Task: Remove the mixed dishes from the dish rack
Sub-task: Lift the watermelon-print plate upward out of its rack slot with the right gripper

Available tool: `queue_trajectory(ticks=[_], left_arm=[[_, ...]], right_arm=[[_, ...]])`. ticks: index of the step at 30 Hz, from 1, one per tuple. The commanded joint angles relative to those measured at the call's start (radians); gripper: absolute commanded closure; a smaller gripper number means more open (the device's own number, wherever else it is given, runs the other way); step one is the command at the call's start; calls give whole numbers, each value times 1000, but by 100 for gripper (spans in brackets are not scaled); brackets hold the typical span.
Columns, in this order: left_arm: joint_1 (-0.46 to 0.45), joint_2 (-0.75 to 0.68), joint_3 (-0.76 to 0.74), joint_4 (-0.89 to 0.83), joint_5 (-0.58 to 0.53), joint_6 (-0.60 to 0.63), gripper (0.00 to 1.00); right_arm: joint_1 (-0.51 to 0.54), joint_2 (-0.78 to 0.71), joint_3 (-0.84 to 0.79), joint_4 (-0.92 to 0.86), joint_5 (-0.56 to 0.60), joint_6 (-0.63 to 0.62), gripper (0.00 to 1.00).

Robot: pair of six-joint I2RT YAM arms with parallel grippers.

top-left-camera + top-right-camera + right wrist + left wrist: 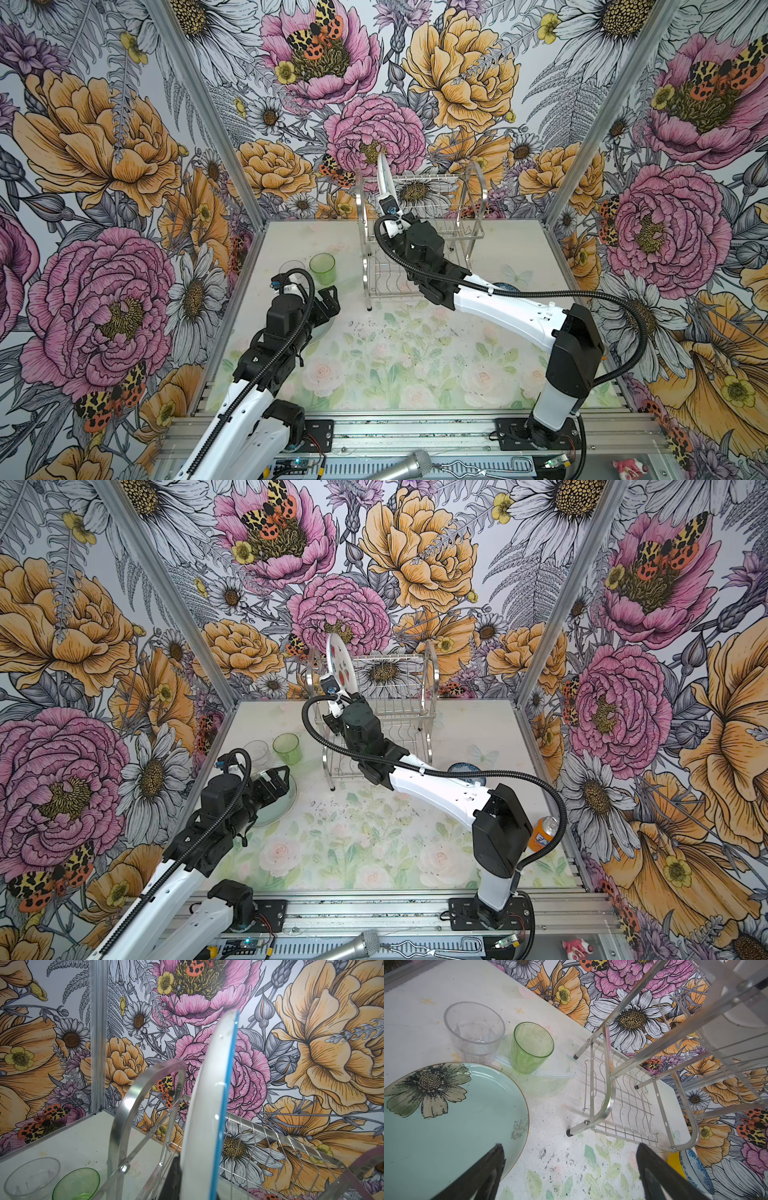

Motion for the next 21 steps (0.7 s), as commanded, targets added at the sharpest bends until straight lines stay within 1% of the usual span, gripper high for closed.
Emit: queue_trajectory(ticks=[1, 7, 12, 14, 18, 21], left_arm=[[-5, 0, 5, 10, 14, 11, 1], [-5, 0, 3, 8, 16, 12, 1], [-5, 1, 2, 8, 9, 13, 1], [-4, 0, 2, 8, 5, 13, 1], [-3, 8, 2, 9, 0, 13, 1], [-2, 14, 6, 9, 7, 13, 1]], right_arm=[[-19, -99, 37, 207, 0, -60, 100], [-19, -118, 29, 223, -1, -71, 100], [-17, -188, -20, 230, -49, -43, 100], [-16, -233, -45, 216, -83, -20, 100], [-13, -320, -106, 177, -205, 20, 100], [-3, -379, -151, 170, -222, 50, 100]])
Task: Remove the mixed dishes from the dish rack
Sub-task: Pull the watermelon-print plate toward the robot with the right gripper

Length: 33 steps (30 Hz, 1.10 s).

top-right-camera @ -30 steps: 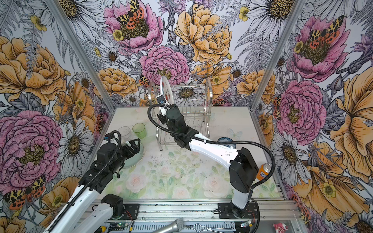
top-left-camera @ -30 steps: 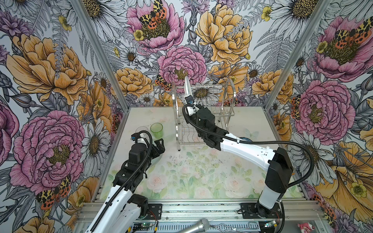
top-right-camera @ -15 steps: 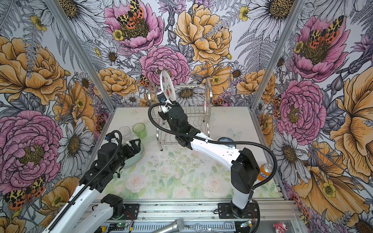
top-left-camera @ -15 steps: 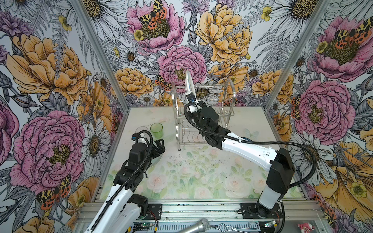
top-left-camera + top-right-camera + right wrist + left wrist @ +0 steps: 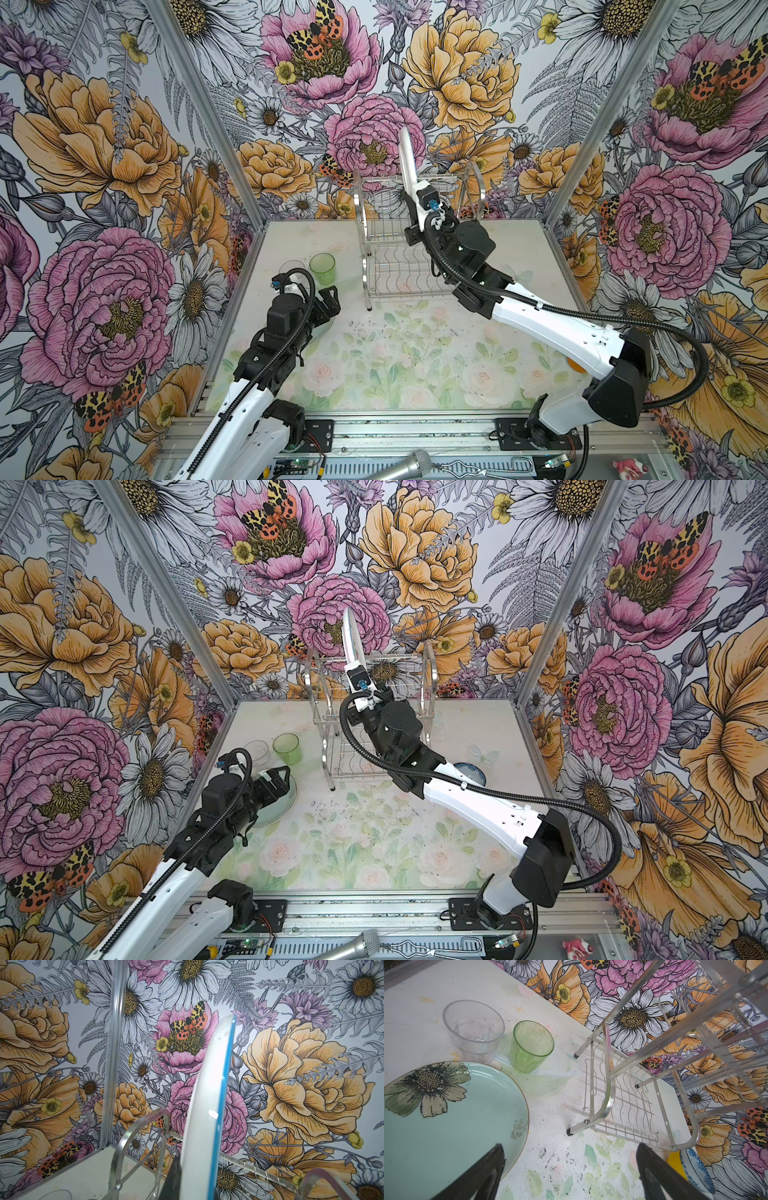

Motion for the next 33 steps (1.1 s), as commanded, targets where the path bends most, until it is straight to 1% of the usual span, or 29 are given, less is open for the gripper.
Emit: queue_trajectory(ticks=[1, 6, 15, 23, 33], left_arm=[[-2, 5, 6, 8, 7, 13, 1], [-2, 3, 10, 8, 8, 13, 1], [-4, -3, 23, -6, 7, 13, 1], [-4, -18, 30, -27, -8, 13, 1], [-4, -26, 20, -30, -7, 6, 1]], right_arm=[[12, -105, -17, 106, -79, 45, 100], [19, -178, -84, 91, -90, 66, 100], [45, -243, -162, 55, -133, 77, 100], [103, -264, -191, 26, -217, 59, 100], [154, -276, -204, 12, -238, 71, 100]])
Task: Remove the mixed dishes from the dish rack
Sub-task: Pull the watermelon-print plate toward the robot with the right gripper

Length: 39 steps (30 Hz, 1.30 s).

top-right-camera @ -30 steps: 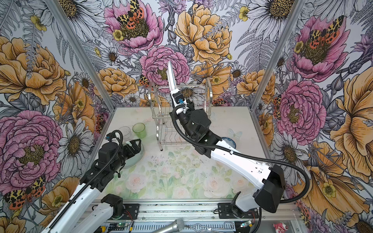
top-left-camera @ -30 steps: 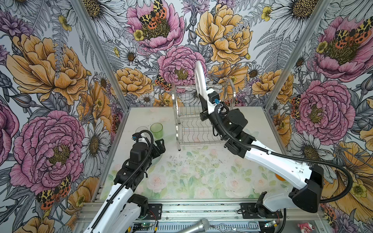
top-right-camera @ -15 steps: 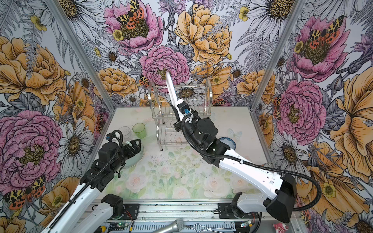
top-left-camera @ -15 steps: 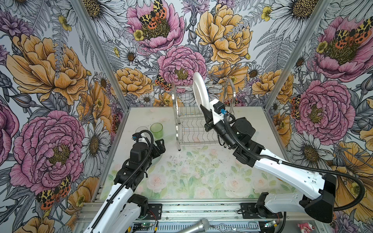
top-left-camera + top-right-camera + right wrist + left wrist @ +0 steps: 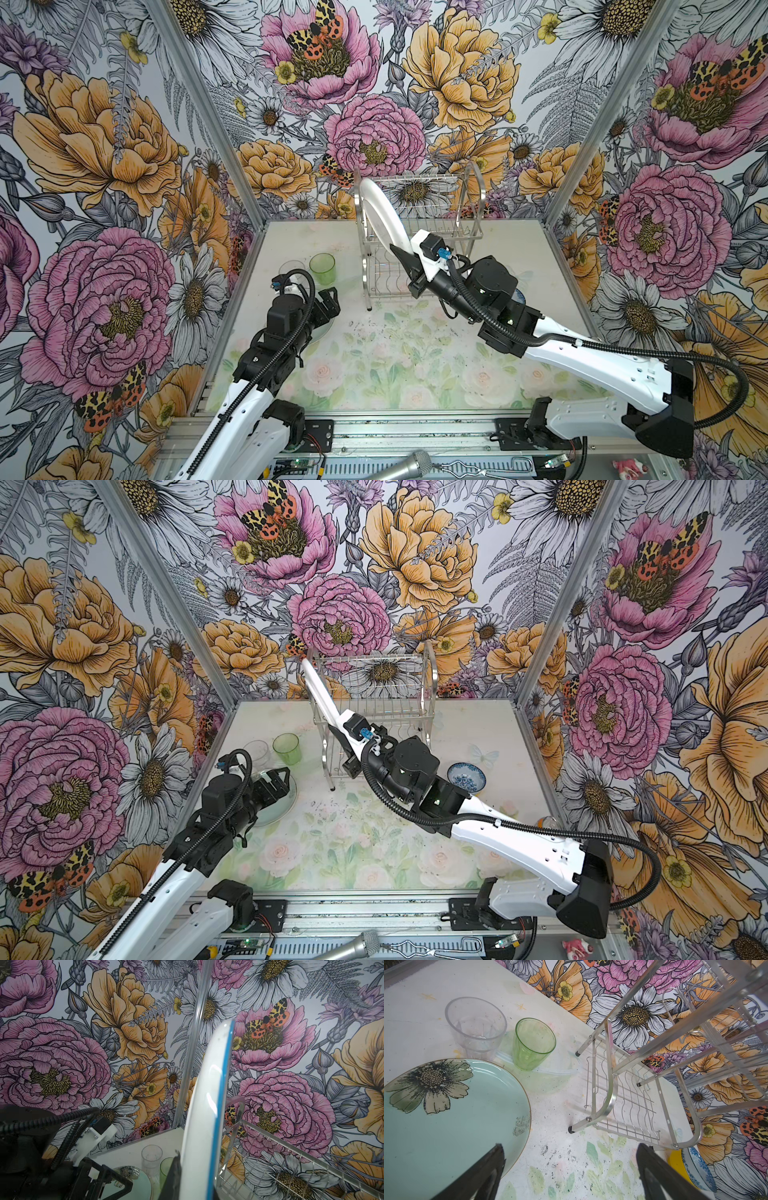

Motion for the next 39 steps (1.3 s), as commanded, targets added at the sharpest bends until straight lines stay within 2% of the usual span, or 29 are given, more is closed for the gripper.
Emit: queue_trajectory(ticks=[1, 21, 30, 39], left_arm=[[-4, -12, 19, -11, -8, 7, 1], [-2, -13, 0, -11, -22, 7, 1], [-2, -4, 3, -11, -22, 7, 1], [0, 2, 12, -11, -7, 1, 1]], right_arm=[[8, -62, 14, 124, -25, 5, 100], [40, -88, -58, 110, -57, 89, 100], [45, -98, -102, 74, -144, 111, 100], [44, -77, -162, 61, -121, 145, 100]])
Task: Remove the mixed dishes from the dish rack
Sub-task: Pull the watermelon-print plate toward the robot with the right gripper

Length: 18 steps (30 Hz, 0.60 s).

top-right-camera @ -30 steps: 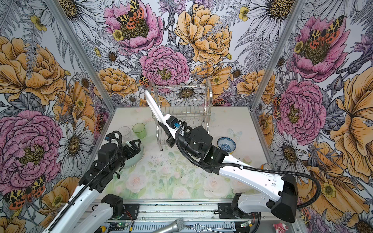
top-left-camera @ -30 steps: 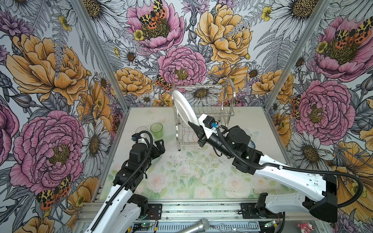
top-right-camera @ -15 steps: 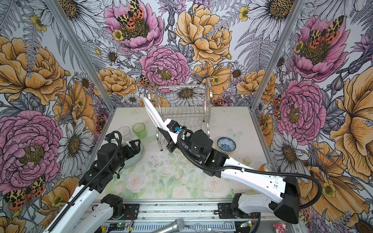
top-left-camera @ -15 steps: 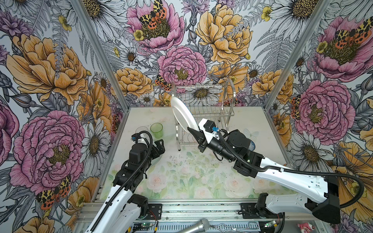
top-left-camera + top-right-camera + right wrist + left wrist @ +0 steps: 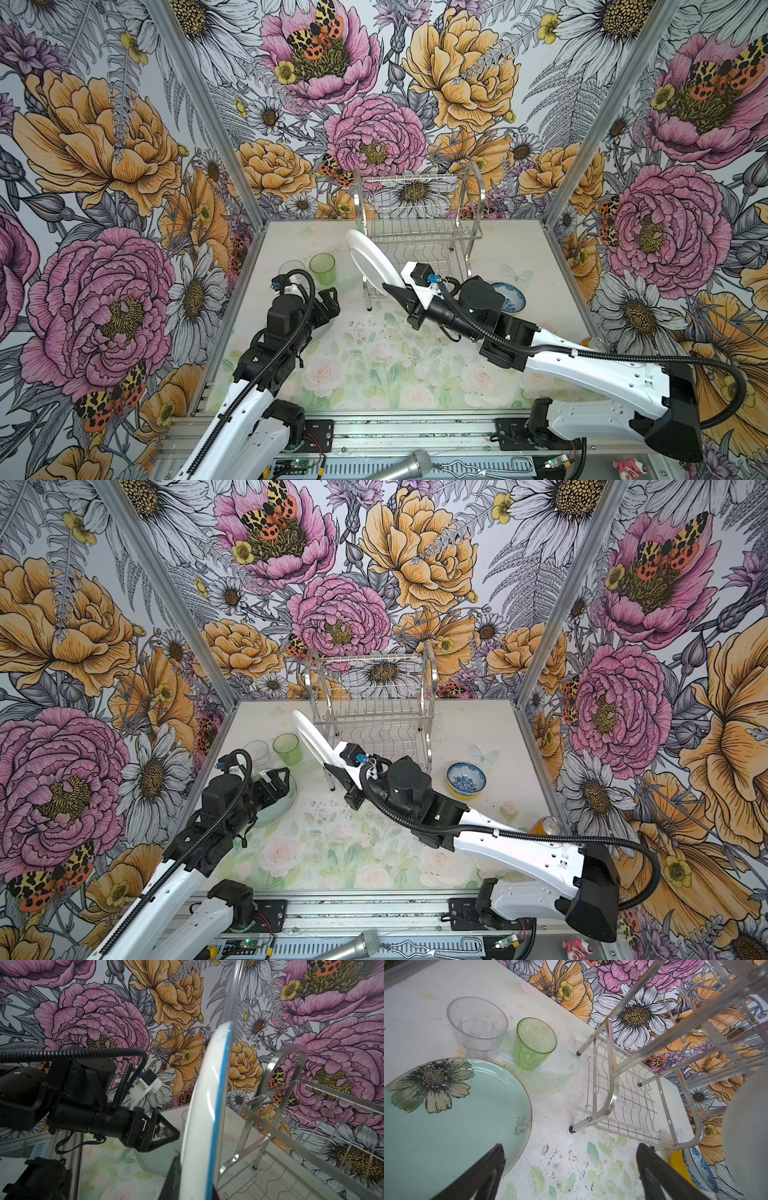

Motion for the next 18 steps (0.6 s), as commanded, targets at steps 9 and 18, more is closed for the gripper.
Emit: queue_trajectory(ticks=[9, 18], left_arm=[[19, -28, 20, -43, -9, -79, 1], [20, -21, 28, -34, 93, -165, 1]], right_arm=[[7, -7, -49, 101, 114, 1, 100], [72, 34, -66, 79, 268, -147, 100]])
